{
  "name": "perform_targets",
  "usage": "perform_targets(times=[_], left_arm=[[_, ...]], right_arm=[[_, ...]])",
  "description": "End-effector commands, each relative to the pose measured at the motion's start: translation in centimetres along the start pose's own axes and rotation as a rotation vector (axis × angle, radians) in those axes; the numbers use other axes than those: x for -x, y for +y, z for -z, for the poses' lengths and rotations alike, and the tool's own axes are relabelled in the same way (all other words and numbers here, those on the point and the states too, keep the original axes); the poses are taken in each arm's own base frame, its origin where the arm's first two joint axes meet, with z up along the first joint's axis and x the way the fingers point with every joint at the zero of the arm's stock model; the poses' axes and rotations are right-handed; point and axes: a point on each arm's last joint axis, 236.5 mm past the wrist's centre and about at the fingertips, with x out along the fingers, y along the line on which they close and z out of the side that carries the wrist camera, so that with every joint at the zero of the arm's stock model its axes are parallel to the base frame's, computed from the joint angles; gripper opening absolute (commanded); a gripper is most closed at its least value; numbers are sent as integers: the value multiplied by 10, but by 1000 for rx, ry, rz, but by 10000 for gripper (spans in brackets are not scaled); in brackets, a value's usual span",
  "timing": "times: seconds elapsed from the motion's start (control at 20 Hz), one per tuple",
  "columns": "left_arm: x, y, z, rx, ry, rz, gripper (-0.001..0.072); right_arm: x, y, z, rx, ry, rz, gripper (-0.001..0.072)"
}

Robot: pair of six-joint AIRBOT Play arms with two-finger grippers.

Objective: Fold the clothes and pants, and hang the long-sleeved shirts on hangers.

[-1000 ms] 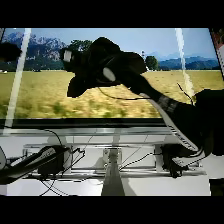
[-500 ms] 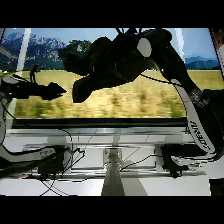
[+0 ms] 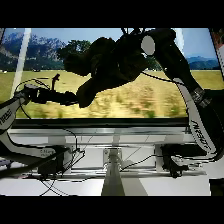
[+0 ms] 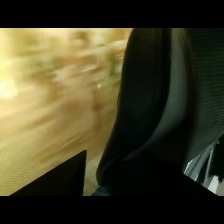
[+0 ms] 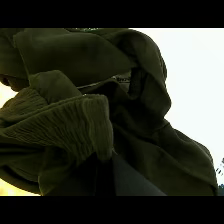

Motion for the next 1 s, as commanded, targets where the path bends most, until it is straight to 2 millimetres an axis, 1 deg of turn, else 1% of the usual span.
perform_targets(times=[0.0,0.1,0.15,0.25,0.35,0.45,0.5,0.95], left_arm=[[-18,-12,12,-81,73,13,398],[-20,-20,19,-116,101,39,398],[-20,-20,19,-123,102,41,400],[-13,-16,12,-116,75,36,410],[0,-11,3,-103,38,36,457],[10,-10,3,-82,28,60,672],[14,-11,5,-74,30,76,703],[17,-24,17,-117,71,139,699]], right_arm=[[0,0,1,-3,2,0,51],[0,0,1,-3,2,-1,51],[0,0,1,-4,2,-1,51],[0,0,1,-3,2,-1,51],[0,0,1,-3,3,-1,51],[0,0,1,-3,3,-1,51],[0,0,1,-3,3,-1,51],[0,0,2,-3,8,-3,51]])
